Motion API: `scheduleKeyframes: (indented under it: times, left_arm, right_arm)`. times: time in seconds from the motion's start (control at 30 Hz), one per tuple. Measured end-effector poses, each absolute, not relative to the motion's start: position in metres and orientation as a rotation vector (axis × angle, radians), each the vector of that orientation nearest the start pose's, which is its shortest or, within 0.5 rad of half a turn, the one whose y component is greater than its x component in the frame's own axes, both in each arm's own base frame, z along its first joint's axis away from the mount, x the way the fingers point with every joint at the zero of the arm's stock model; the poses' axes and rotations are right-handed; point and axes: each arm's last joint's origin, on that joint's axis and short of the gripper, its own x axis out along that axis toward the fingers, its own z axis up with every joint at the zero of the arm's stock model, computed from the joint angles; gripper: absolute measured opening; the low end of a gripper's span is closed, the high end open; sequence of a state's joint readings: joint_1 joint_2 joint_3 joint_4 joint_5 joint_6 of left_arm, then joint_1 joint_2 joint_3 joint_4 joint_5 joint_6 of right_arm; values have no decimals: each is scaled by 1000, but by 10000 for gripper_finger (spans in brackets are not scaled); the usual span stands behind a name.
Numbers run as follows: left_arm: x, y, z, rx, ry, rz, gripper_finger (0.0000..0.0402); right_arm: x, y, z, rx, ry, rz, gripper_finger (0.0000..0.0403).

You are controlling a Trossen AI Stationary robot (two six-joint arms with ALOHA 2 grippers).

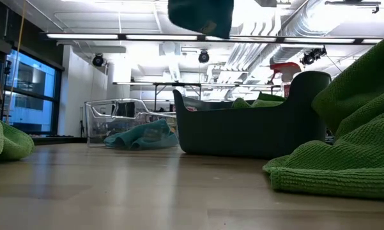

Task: Sort microfiber towel by color & place in baskets
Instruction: Put the blue microfiber towel into the transparent bin

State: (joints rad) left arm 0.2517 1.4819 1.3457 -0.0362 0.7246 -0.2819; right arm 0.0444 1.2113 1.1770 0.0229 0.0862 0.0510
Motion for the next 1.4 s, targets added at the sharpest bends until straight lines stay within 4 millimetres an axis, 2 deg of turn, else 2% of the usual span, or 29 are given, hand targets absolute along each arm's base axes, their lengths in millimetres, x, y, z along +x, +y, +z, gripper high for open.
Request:
scheduleKeyframes:
  times: [0.17,0.27,0.37,0.57,0.77,0.9,1.0,1.17,1.4]
  left_arm:
    - [306,87,382,-333,262,-326,3]
    - [286,97,386,-284,305,-202,3]
    - [263,102,391,-211,343,-37,2]
    - [223,100,388,-125,308,163,1]
    - [202,100,361,-71,293,227,1]
    - [202,109,345,78,349,239,1]
    - [210,118,335,198,493,223,1]
    - [229,141,317,384,793,139,1]
    - [261,163,283,519,905,48,1]
  right_arm:
    - [246,8,411,91,22,-172,177]
    - [228,7,417,92,23,-198,224]
    - [214,5,419,88,47,-207,253]
    - [203,2,419,77,79,-301,264]
    - [203,1,417,46,96,-331,264]
    - [203,0,417,49,101,-350,264]
    - [203,0,417,79,95,-368,264]
    - [203,0,416,151,82,-375,264]
    - [215,0,409,213,103,-403,264]
